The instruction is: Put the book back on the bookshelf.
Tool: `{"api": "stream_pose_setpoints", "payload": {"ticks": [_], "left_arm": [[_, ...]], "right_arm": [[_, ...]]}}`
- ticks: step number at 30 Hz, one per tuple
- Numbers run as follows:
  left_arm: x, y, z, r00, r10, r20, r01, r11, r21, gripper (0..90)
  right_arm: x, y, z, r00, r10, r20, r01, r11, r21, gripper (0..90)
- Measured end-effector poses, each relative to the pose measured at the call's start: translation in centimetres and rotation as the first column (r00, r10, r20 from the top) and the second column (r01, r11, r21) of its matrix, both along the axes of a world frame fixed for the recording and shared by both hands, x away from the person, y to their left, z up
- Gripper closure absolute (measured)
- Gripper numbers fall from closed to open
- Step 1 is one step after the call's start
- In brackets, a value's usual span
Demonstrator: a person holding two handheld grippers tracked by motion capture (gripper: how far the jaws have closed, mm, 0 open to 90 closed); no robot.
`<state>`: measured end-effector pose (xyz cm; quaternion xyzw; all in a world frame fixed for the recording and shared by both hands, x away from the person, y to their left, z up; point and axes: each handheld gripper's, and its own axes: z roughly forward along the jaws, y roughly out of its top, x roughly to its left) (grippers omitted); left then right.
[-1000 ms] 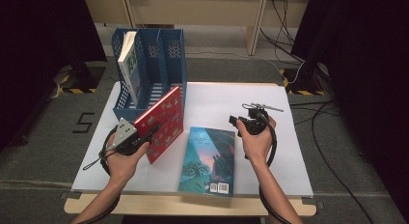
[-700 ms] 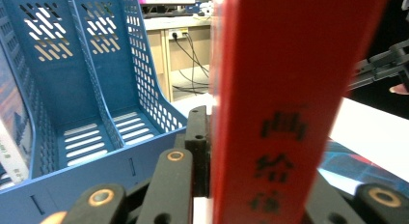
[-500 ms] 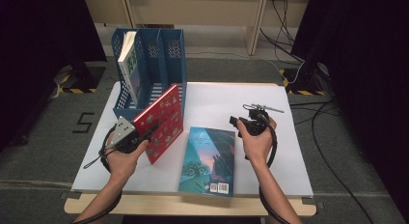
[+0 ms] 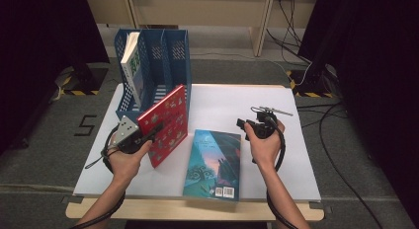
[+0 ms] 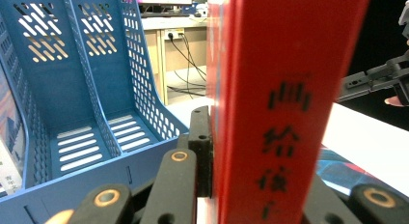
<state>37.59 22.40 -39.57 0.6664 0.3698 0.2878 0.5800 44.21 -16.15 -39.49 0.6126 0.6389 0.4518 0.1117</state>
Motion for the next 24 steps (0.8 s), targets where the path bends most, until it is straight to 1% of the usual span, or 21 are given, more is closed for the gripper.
{"api": "stream_pose_setpoints", "payload": {"ticks": [5, 9, 11, 15, 20, 24], "left_arm": [[0.0, -0.1, 0.2, 1.0000, -0.004, -0.001, 0.004, 1.0000, 0.006, 79.1], [0.1, -0.1, 0.3, 1.0000, -0.007, 0.007, 0.007, 0.9999, 0.011, 79.2], [0.1, -0.1, 0.5, 0.9999, -0.004, 0.009, 0.004, 0.9999, 0.013, 79.2], [0.1, -0.1, 0.9, 0.9998, -0.003, 0.019, 0.002, 0.9999, 0.017, 79.2], [0.2, 0.1, 1.8, 0.9997, -0.004, 0.024, 0.004, 1.0000, 0.001, 79.2], [0.3, 0.3, 2.3, 0.9994, 0.007, 0.033, -0.007, 1.0000, -0.001, 79.2]], "right_arm": [[0.0, 0.0, -0.1, 1.0000, 0.000, -0.002, 0.000, 1.000, -0.004, 58.2], [0.0, 0.1, 0.0, 0.9999, -0.004, -0.009, 0.004, 1.000, 0.002, 58.2], [0.0, 0.0, 0.0, 1.0000, 0.000, 0.000, 0.000, 1.000, -0.007, 58.2], [0.0, 0.0, 0.2, 1.0000, 0.001, 0.002, -0.001, 1.000, -0.008, 58.2], [0.0, 0.0, 0.3, 1.0000, -0.002, 0.003, 0.002, 1.000, -0.008, 58.2], [0.0, 0.0, 0.2, 1.0000, -0.003, 0.002, 0.003, 1.000, -0.008, 58.2]]}}
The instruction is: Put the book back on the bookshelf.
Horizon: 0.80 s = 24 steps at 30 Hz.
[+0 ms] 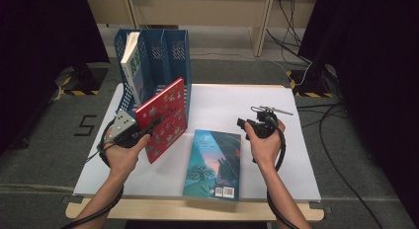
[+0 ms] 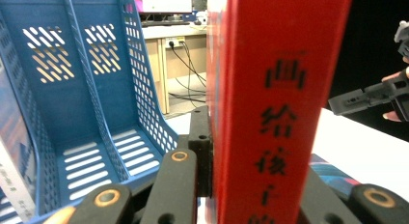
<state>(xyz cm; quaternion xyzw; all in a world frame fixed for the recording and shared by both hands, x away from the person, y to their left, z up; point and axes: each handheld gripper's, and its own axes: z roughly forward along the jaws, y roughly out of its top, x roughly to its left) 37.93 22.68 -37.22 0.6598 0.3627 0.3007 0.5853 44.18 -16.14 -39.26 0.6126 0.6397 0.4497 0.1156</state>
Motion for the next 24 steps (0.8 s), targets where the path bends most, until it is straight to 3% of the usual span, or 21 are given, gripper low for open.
{"api": "stream_pose_setpoints", "payload": {"ticks": [10, 24], "left_arm": [[0.2, 0.2, 1.0, 1.0000, 0.003, 0.000, -0.003, 0.9998, -0.022, 79.2], [0.8, 0.3, 3.0, 0.9992, 0.012, 0.037, -0.011, 0.9996, -0.026, 79.2]], "right_arm": [[0.0, 0.1, -0.2, 1.0000, 0.004, 0.002, -0.004, 1.000, -0.009, 58.2], [-0.2, 0.0, -0.5, 1.0000, 0.000, -0.006, 0.000, 1.000, -0.010, 58.2]]}}
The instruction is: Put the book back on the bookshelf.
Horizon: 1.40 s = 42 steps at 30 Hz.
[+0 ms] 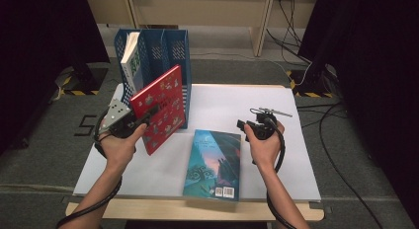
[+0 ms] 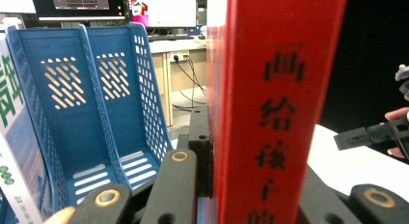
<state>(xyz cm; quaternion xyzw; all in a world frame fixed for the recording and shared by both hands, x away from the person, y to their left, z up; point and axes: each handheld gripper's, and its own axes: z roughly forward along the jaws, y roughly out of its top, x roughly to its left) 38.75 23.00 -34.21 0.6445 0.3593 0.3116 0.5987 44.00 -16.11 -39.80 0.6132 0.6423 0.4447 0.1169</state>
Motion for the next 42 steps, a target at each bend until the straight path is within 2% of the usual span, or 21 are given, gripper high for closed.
{"api": "stream_pose_setpoints", "payload": {"ticks": [7, 12, 19, 27, 42], "left_arm": [[0.3, 0.2, 1.1, 0.9998, 0.008, 0.018, -0.007, 0.9999, -0.013, 79.2], [0.4, 0.2, 1.5, 0.9998, 0.009, 0.016, -0.009, 0.9999, -0.011, 79.2], [0.3, 0.2, 2.1, 0.9998, 0.010, 0.017, -0.010, 0.9995, -0.030, 79.2], [0.2, 0.3, 3.4, 0.9992, 0.001, 0.041, 0.001, 0.9990, -0.044, 79.2], [0.9, 0.7, 4.7, 0.9982, 0.020, 0.056, -0.017, 0.9987, -0.047, 79.3]], "right_arm": [[-0.1, -0.1, -0.3, 1.0000, -0.002, -0.005, 0.002, 1.000, 0.000, 58.2], [-0.1, -0.1, -0.4, 1.0000, -0.003, -0.007, 0.003, 1.000, 0.003, 58.2], [-0.1, -0.1, -0.5, 1.0000, -0.001, -0.005, 0.001, 1.000, -0.003, 58.2], [-0.1, -0.2, -0.5, 1.0000, -0.004, -0.004, 0.004, 1.000, -0.004, 58.2], [0.0, -0.1, -0.5, 1.0000, -0.002, -0.005, 0.002, 1.000, -0.006, 58.2]]}}
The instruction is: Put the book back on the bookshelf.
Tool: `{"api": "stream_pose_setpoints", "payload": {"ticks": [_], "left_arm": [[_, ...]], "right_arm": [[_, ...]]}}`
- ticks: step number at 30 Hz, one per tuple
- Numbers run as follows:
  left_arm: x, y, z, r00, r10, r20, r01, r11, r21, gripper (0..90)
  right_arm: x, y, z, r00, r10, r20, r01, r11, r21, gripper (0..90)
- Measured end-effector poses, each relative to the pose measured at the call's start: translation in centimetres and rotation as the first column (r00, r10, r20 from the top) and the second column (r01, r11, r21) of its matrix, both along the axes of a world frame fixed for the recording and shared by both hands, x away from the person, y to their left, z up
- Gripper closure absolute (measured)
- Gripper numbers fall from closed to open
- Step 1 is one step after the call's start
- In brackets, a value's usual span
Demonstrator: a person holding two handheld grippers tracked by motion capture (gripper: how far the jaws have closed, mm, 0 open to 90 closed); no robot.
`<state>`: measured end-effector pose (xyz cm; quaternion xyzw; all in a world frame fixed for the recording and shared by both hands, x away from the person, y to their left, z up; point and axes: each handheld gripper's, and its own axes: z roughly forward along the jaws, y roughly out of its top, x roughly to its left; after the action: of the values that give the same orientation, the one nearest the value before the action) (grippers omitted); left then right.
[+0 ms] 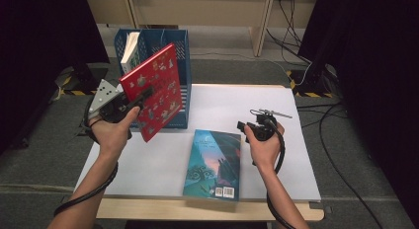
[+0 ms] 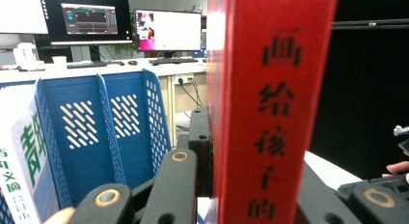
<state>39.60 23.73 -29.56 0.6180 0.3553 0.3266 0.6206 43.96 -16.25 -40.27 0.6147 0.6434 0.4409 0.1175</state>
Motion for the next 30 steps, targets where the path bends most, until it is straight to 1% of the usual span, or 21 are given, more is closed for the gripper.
{"api": "stream_pose_setpoints", "payload": {"ticks": [5, 9, 21, 29, 30], "left_arm": [[0.3, 0.2, 0.3, 1.0000, 0.007, 0.006, -0.007, 1.0000, 0.001, 79.2], [0.5, 0.4, 0.5, 0.9999, 0.015, 0.008, -0.014, 0.9999, -0.005, 79.2], [1.4, 1.0, 0.8, 0.9984, 0.056, 0.011, -0.056, 0.9983, -0.013, 79.3], [2.1, 1.5, 0.8, 0.9960, 0.089, 0.010, -0.089, 0.9960, -0.007, 79.3], [2.2, 1.6, 0.8, 0.9956, 0.093, 0.011, -0.093, 0.9957, -0.002, 79.3]], "right_arm": [[-0.1, 0.1, 0.0, 1.0000, -0.003, -0.005, 0.003, 1.000, 0.008, 58.2], [-0.2, 0.0, -0.1, 1.0000, 0.000, -0.001, 0.000, 1.000, 0.005, 58.2], [-0.4, -0.3, -0.2, 1.0000, -0.005, 0.004, 0.005, 1.000, 0.006, 58.2], [-0.5, -0.3, -0.3, 1.0000, -0.010, 0.000, 0.010, 1.000, 0.009, 58.2], [-0.5, -0.2, -0.2, 0.9999, -0.015, -0.007, 0.015, 1.000, 0.016, 58.2]]}}
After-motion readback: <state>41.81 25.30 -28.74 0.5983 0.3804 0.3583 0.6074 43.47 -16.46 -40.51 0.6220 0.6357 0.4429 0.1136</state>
